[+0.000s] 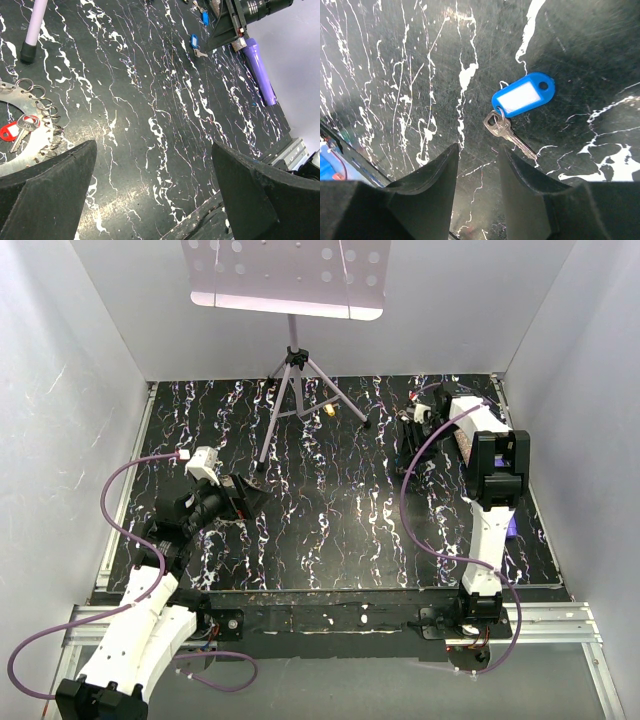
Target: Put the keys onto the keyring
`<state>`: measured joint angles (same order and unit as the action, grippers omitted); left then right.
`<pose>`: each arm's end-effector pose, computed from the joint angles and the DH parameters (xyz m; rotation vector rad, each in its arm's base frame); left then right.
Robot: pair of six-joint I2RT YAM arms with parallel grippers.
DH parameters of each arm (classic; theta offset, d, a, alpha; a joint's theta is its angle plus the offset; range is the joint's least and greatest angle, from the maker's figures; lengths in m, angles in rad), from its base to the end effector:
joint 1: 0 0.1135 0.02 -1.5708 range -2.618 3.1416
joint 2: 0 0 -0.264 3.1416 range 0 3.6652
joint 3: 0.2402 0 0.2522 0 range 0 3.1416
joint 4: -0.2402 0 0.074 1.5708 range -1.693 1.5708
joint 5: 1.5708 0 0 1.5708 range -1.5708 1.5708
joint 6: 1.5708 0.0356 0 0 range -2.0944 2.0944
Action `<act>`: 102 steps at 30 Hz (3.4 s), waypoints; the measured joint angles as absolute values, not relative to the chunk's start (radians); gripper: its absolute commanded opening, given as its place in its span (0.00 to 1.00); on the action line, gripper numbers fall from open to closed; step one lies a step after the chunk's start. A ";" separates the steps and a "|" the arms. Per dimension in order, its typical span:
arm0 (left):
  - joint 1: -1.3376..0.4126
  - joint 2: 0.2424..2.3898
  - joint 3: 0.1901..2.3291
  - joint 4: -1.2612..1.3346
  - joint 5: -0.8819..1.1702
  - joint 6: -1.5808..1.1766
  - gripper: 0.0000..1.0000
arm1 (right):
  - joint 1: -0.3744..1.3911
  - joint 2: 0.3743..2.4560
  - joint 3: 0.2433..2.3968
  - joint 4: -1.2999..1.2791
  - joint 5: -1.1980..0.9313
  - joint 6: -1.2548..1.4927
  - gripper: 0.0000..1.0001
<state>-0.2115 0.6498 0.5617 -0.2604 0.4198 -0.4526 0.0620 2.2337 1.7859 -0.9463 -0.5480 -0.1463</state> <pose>0.1526 -0.0476 0.2751 0.0547 1.9796 -0.8418 0.4456 0.0462 0.1668 -0.3657 2.8182 0.7872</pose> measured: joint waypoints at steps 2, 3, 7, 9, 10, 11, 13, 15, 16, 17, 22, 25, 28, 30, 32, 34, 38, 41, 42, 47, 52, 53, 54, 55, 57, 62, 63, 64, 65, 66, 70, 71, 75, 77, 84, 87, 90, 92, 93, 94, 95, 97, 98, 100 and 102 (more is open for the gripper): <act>-0.212 0.651 0.562 -0.260 0.420 -0.452 0.99 | 0.061 2.234 1.802 -0.946 -0.540 -0.134 0.45; -0.212 0.651 0.562 -0.260 0.420 -0.452 0.99 | 0.061 2.234 1.811 -0.946 -0.533 -0.128 0.45; -0.212 0.653 0.562 -0.261 0.420 -0.449 1.00 | 0.066 2.234 1.832 -0.941 -0.498 -0.088 0.44; -0.212 0.653 0.562 -0.261 0.420 -0.448 1.00 | 0.071 2.234 1.837 -0.941 -0.481 -0.067 0.43; -0.212 0.653 0.562 -0.261 0.420 -0.448 1.00 | 0.075 2.236 1.838 -0.940 -0.472 -0.056 0.43; -0.212 0.653 0.562 -0.261 0.420 -0.448 1.00 | 0.079 2.236 1.839 -0.939 -0.465 -0.043 0.43; -0.212 0.654 0.562 -0.261 0.420 -0.447 1.00 | 0.086 2.239 1.840 -0.938 -0.448 -0.017 0.43; -0.212 0.656 0.562 -0.260 0.420 -0.447 1.00 | 0.095 2.244 1.843 -0.933 -0.428 0.015 0.43; -0.212 0.658 0.562 -0.261 0.420 -0.446 1.00 | 0.099 2.245 1.844 -0.931 -0.419 0.030 0.43; -0.212 0.659 0.562 -0.261 0.420 -0.446 1.00 | 0.101 2.247 1.844 -0.927 -0.410 0.046 0.43; -0.212 0.667 0.562 -0.261 0.423 -0.446 1.00 | 0.113 2.249 1.844 -0.903 -0.361 0.120 0.43; -0.212 0.667 0.562 -0.261 0.425 -0.446 1.00 | 0.116 2.249 1.844 -0.890 -0.326 0.155 0.43; -0.212 0.670 0.562 -0.260 0.427 -0.446 1.00 | 0.117 2.249 1.843 -0.882 -0.297 0.189 0.44; -0.212 0.677 0.562 -0.260 0.428 -0.447 0.99 | 0.117 2.249 1.843 -0.879 -0.290 0.208 0.43; -0.212 0.682 0.562 -0.260 0.429 -0.447 0.99 | 0.118 2.249 1.840 -0.871 -0.288 0.227 0.43; -0.212 0.686 0.564 -0.260 0.431 -0.448 1.00 | 0.118 2.249 1.835 -0.862 -0.287 0.243 0.44; -0.212 0.687 0.566 -0.255 0.433 -0.451 1.00 | 0.120 2.249 1.834 -0.856 -0.279 0.277 0.43; -0.212 0.687 0.568 -0.254 0.434 -0.454 0.99 | 0.121 2.249 1.834 -0.855 -0.268 0.293 0.43; -0.212 0.687 0.570 -0.254 0.435 -0.454 1.00 | 0.122 2.249 1.834 -0.854 -0.265 0.297 0.43; -0.212 0.688 0.572 -0.253 0.435 -0.457 1.00 | 0.128 2.249 1.814 -0.839 -0.250 0.316 0.43; -0.212 0.689 0.574 -0.255 0.435 -0.457 1.00 | 0.139 2.235 1.780 -0.828 -0.223 0.347 0.43; -0.212 0.689 0.577 -0.256 0.435 -0.457 1.00 | 0.142 2.233 1.777 -0.826 -0.218 0.354 0.43; -0.212 0.689 0.582 -0.256 0.435 -0.457 1.00 | 0.145 2.233 1.777 -0.826 -0.213 0.359 0.42; -0.212 0.689 0.587 -0.256 0.435 -0.457 1.00 | 0.147 2.232 1.777 -0.825 -0.210 0.364 0.42; -0.212 0.689 0.592 -0.256 0.435 -0.457 0.99 | 0.149 2.232 1.777 -0.824 -0.207 0.368 0.40; -0.212 0.689 0.594 -0.257 0.435 -0.462 1.00 | 0.153 2.232 1.776 -0.821 -0.200 0.371 0.28; -0.212 0.689 0.594 -0.257 0.435 -0.464 1.00 | 0.153 2.232 1.776 -0.819 -0.197 0.371 0.26; -0.212 0.689 0.595 -0.258 0.435 -0.464 1.00 | 0.153 2.232 1.776 -0.818 -0.195 0.371 0.23; -0.212 0.690 0.596 -0.258 0.435 -0.465 1.00 | 0.153 2.232 1.776 -0.817 -0.192 0.371 0.22; -0.212 0.690 0.599 -0.260 0.435 -0.465 0.99 | 0.154 2.232 1.776 -0.817 -0.191 0.371 0.21; -0.212 0.689 0.605 -0.262 0.436 -0.465 1.00 | 0.155 2.232 1.775 -0.812 -0.187 0.369 0.09; -0.212 0.689 0.605 -0.262 0.436 -0.466 1.00 | 0.156 2.232 1.774 -0.812 -0.187 0.368 0.06; -0.212 0.684 0.605 -0.264 0.436 -0.468 1.00 | 0.159 2.231 1.772 -0.810 -0.192 0.363 0.01; -0.212 0.680 0.605 -0.269 0.436 -0.469 1.00 | 0.159 2.230 1.769 -0.807 -0.202 0.363 0.01; -0.212 0.665 0.612 -0.288 0.436 -0.470 1.00 | 0.159 2.191 1.709 -0.777 -0.246 0.344 0.01; -0.212 0.654 0.613 -0.287 0.444 -0.474 0.99 | 0.159 2.148 1.674 -0.767 -0.264 0.325 0.01; -0.212 0.649 0.613 -0.274 0.471 -0.481 1.00 | 0.159 2.067 1.623 -0.741 -0.291 0.297 0.01; -0.212 0.646 0.613 -0.251 0.507 -0.490 1.00 | 0.159 2.004 1.590 -0.725 -0.318 0.274 0.01; -0.212 0.643 0.613 -0.236 0.527 -0.495 1.00 | 0.159 1.969 1.572 -0.716 -0.337 0.259 0.01; -0.212 0.640 0.612 -0.218 0.551 -0.501 1.00 | 0.159 1.933 1.555 -0.709 -0.358 0.246 0.01; -0.212 0.637 0.611 -0.196 0.574 -0.510 0.99 | 0.159 1.905 1.543 -0.705 -0.376 0.232 0.01; -0.212 0.629 0.604 -0.144 0.620 -0.528 1.00 | 0.159 1.839 1.514 -0.698 -0.435 0.192 0.01; -0.212 0.624 0.598 -0.117 0.643 -0.540 1.00 | 0.159 1.815 1.502 -0.694 -0.460 0.174 0.01; -0.216 0.620 0.586 -0.064 0.678 -0.563 1.00 | 0.160 1.757 1.473 -0.696 -0.525 0.123 0.01; -0.230 0.618 0.575 -0.018 0.697 -0.583 0.99 | 0.162 1.715 1.457 -0.710 -0.583 0.070 0.01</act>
